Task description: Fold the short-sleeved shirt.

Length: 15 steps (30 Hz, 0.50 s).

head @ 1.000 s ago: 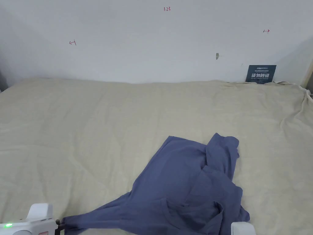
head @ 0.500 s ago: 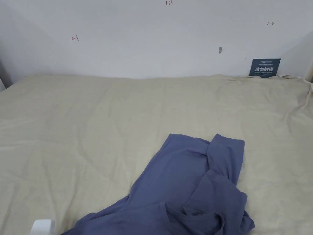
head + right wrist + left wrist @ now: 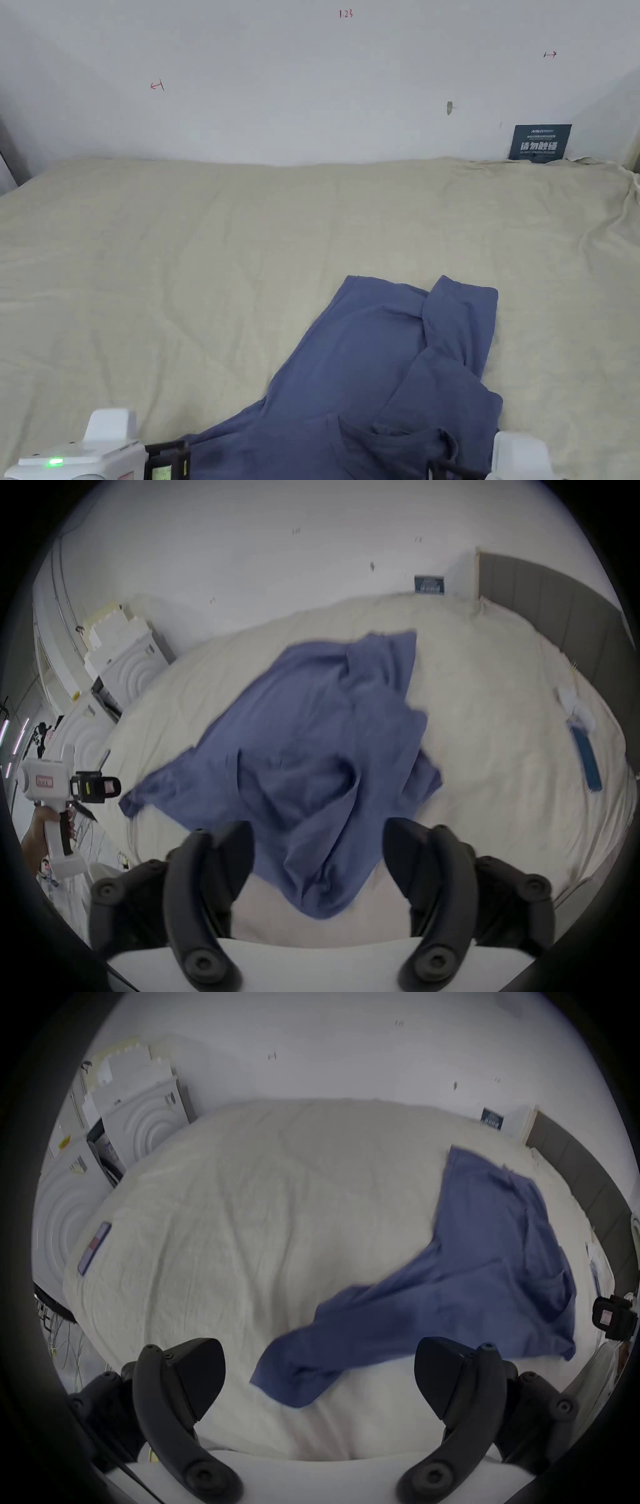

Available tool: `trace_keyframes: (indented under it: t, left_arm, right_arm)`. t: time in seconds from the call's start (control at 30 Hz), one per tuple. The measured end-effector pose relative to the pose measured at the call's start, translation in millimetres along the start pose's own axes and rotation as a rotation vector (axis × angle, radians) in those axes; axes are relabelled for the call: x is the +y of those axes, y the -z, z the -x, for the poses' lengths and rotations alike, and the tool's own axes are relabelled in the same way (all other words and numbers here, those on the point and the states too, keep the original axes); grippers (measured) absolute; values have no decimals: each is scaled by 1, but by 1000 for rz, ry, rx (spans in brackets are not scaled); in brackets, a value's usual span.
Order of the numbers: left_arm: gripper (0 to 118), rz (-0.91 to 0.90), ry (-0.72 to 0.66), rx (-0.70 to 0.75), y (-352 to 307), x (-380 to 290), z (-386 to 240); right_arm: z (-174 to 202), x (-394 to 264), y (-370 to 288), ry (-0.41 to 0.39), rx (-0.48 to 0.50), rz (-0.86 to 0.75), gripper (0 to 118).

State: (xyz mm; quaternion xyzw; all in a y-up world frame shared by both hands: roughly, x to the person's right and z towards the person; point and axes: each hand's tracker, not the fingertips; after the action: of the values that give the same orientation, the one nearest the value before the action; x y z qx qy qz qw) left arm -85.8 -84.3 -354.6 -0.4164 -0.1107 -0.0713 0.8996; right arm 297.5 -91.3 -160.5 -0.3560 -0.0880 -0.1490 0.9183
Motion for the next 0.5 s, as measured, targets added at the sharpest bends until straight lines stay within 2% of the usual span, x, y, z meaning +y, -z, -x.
trace_keyframes:
  t: [0.03, 0.2, 0.33, 0.5]
  left_arm:
    - [114, -34, -1, -2, -7, 6, -4]
    - [114, -195, -10, -28, -40, 35, -21]
    - [114, -326, -19, -62, -64, 53, -36]
    - [113, -471, 14, -65, -77, 59, -58]
  right_arm:
    - [-1, 9, -7, -3, -4, -41, 86]
    - [-4, 51, -40, -42, -48, -209, 87]
    - [-4, 77, -63, -85, -95, -342, 96]
    - [-4, 89, -80, -109, -151, -502, 96]
